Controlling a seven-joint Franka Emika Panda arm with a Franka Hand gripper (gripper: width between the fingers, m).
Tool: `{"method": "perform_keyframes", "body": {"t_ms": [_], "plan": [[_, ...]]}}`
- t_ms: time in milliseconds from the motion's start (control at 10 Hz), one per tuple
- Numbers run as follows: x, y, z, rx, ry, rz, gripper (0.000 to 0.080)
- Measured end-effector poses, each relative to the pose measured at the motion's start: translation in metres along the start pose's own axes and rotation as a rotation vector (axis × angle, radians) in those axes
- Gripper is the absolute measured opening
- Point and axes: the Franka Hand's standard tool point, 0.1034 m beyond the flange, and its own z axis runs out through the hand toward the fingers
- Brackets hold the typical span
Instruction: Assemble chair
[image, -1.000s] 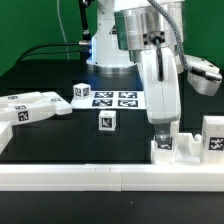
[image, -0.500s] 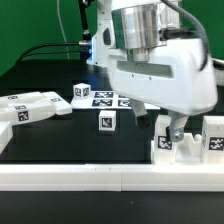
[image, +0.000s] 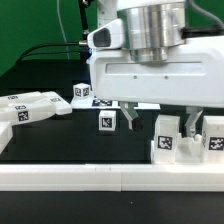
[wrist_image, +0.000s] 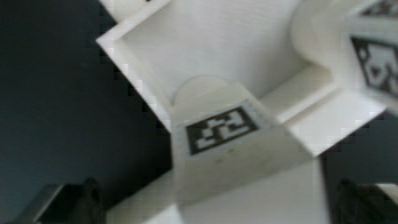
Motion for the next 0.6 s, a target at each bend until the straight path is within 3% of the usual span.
{"method": "perform_keyframes", "body": {"t_ms": [200, 300, 600], "plan": [[-0.0043, -0.0047, 0.0016, -0.021, -0.009, -0.19, 0.0649], [-0.0043, -0.0042, 0.002, -0.021, -0.009, -0.15, 0.056], [-0.0045, -0.0042, 0.0023, -0.02, -0.008, -0.013, 0.056]]}}
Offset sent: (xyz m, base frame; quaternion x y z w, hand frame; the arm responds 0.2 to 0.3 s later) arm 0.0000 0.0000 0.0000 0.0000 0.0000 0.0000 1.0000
